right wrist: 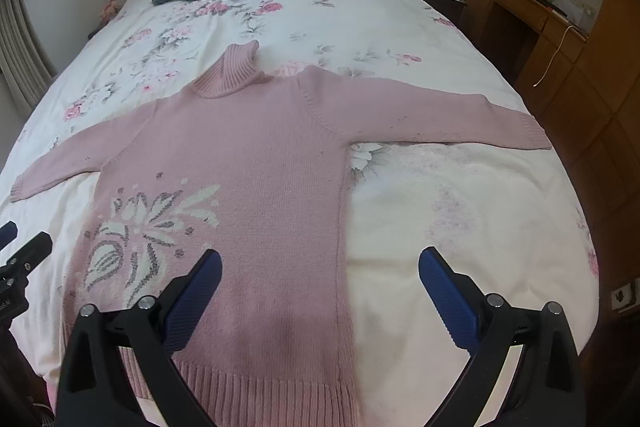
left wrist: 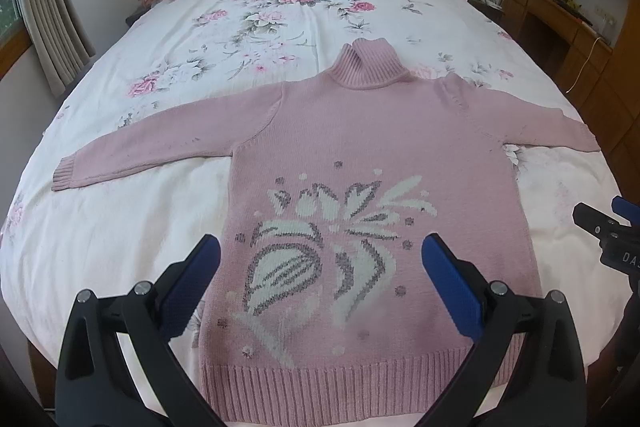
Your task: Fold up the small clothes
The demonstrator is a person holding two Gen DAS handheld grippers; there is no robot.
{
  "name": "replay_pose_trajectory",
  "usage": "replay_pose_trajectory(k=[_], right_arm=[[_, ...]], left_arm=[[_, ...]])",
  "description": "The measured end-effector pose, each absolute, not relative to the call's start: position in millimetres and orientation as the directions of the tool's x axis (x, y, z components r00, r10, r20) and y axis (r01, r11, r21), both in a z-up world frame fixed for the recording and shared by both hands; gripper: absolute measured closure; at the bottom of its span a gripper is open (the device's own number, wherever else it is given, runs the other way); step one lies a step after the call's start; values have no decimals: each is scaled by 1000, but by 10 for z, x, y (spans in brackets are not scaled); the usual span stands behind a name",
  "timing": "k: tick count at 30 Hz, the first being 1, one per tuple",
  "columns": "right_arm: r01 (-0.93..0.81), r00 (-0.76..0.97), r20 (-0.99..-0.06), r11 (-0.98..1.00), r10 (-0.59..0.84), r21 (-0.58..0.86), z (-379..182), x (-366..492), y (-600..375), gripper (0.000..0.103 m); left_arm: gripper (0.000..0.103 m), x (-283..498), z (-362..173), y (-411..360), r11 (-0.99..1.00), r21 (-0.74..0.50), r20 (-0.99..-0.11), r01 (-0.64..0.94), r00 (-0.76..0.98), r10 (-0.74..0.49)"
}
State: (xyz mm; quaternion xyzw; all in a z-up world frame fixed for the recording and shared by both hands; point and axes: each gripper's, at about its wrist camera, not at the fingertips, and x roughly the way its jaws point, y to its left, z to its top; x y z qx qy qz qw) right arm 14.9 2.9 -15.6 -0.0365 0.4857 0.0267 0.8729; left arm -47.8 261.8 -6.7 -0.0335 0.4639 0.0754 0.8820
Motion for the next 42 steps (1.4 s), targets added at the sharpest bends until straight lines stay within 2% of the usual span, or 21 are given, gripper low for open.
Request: replay_pose_trajectory(k=[42], right_arm=[[-91, 549, -836, 995, 21, -35, -67, 141, 75, 4]], left_arm=[[3, -496, -73, 2653, 986, 17, -820, -166, 561, 108]])
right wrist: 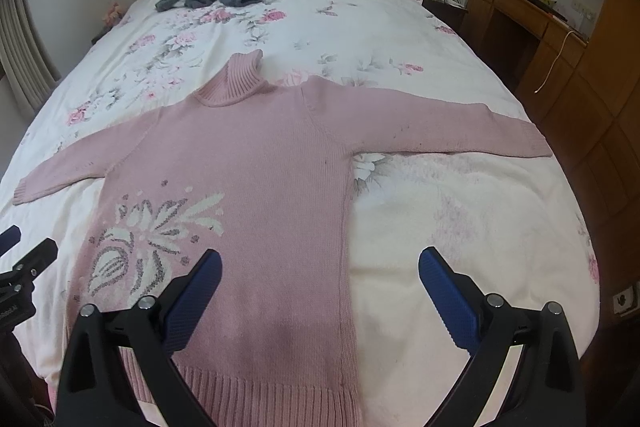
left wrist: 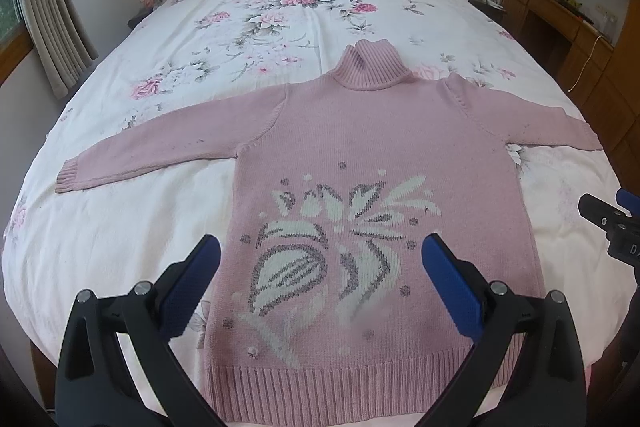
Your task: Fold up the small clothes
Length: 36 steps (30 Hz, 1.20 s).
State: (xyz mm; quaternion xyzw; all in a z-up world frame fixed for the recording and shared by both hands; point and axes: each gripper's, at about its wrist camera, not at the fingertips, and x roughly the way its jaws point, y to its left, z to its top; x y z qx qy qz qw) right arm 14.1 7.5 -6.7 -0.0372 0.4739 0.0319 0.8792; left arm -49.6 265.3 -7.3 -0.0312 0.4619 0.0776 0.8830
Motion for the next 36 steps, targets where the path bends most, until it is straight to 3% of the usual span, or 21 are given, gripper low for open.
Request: replay_pose_trajectory(k=[28, 32, 36], right_arm=[[-103, 569, -821, 995, 51, -9, -71, 220, -4, 4], [-101, 539, -834, 992, 119, 76, -170, 474, -338, 4], [38, 516, -850, 988, 108, 148, -216, 1020, -1248, 4]], left_arm=[[3, -410, -145, 2628, 988, 33, -832, -153, 543, 112], [3, -159, -229, 2540, 990, 39, -846, -137, 523, 106], [3, 233, -238, 2404, 992, 19, -844, -126, 530, 84]])
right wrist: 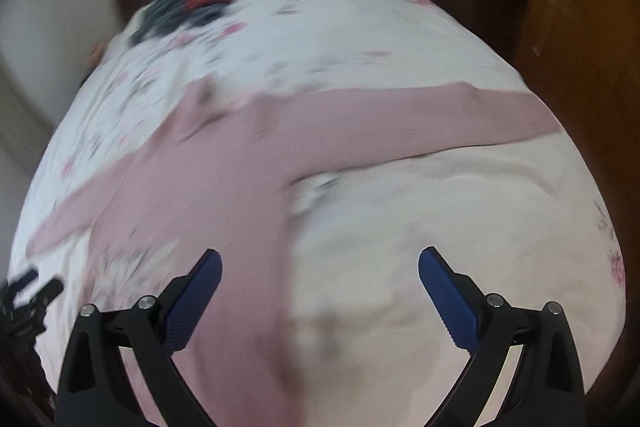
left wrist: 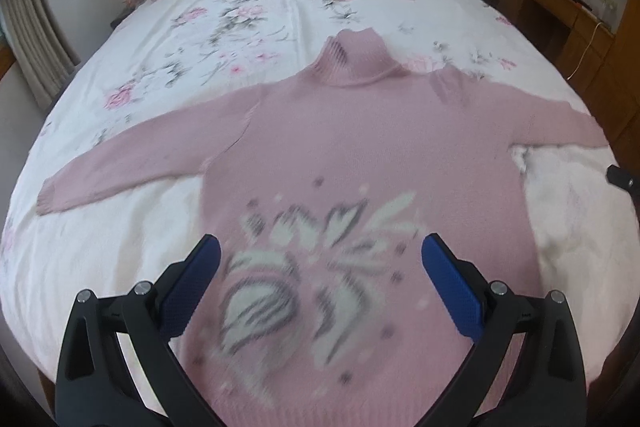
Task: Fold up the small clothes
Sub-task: 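Grasp the cuff of a pink sweater sleeve with the right tool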
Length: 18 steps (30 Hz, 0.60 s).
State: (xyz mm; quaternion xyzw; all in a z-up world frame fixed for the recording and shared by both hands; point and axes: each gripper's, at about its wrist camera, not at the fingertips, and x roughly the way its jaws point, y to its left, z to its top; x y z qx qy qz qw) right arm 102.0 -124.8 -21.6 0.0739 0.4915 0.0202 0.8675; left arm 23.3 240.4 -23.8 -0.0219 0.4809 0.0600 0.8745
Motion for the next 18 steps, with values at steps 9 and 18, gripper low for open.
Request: replay_pose_trajectory(k=[9, 18], right_arm=[[333, 432, -902, 931, -11, 149, -577, 2252, -3243, 4], [486, 323, -945, 848, 51, 212, -1313, 2857, -4184, 12]], left_arm=[[3, 1377, -321, 1774, 996, -20, -825, -87, 564, 33], [3, 2045, -585, 1443, 994, -68, -826, -84, 563, -9]])
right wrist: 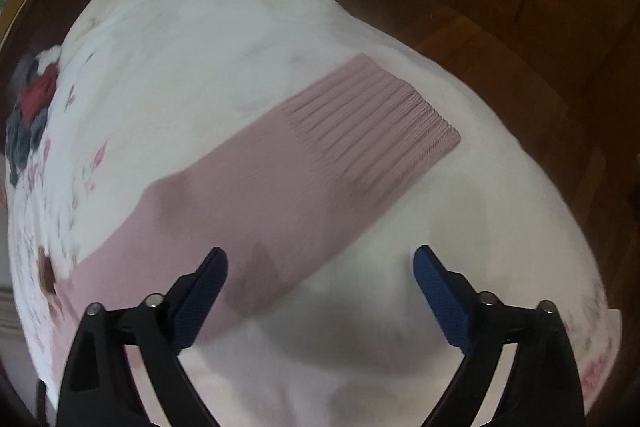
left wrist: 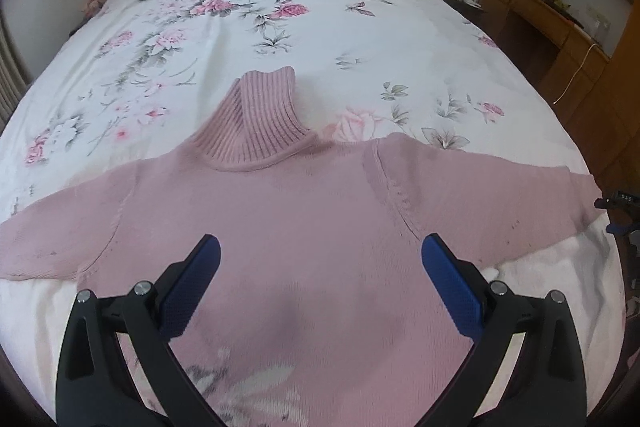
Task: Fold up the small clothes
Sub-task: 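Grasp the cuff of a pink sweater sleeve with the right tool, then carry the sleeve across the sweater body and release it with the right tool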
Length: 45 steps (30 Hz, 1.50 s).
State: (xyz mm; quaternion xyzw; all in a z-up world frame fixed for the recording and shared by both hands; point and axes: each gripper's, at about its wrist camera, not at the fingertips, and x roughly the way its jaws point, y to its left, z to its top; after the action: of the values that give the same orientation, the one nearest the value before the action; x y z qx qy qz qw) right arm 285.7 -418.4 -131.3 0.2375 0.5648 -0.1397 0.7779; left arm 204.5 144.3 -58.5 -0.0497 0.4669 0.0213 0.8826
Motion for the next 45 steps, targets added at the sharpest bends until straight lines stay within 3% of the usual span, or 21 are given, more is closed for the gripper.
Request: replay_pose_trajectory(k=[6, 8, 10, 13, 20, 31, 40, 45], right_arm=[[548, 363, -924, 774, 121, 317, -1565, 2973, -4419, 25], [545, 368, -924, 781, 107, 307, -1573, 3012, -4414, 45], [519, 376, -919, 795, 117, 314, -1559, 3040, -4403, 82], [500, 410, -902, 793, 139, 349, -1498, 3012, -4443, 89], [376, 533, -816, 800, 225, 467, -1057, 2791, -4127, 91], [60, 543, -721, 837, 430, 544, -400, 2665, -2420, 91], [-109, 450, -734, 847, 509, 521, -453, 2639, -873, 91], [-165, 396, -785, 878, 477, 450, -731, 2621, -175, 91]], left_arm=[[3, 2170, -803, 1562, 993, -38, -852, -113, 523, 27], [3, 2166, -849, 1628, 992, -34, -859, -122, 510, 34], [3, 2140, -881, 1701, 991, -35, -865, -130, 501, 35], [3, 2104, -890, 1794, 990, -28, -867, -138, 496, 45], [3, 1965, -833, 2035, 985, -33, -866, -167, 497, 55], [3, 1598, -813, 2569, 963, -56, -888, -263, 455, 73], [3, 1397, -763, 2897, 954, -72, -888, -292, 455, 72], [3, 1354, -798, 3015, 946, -110, -891, -304, 451, 42]])
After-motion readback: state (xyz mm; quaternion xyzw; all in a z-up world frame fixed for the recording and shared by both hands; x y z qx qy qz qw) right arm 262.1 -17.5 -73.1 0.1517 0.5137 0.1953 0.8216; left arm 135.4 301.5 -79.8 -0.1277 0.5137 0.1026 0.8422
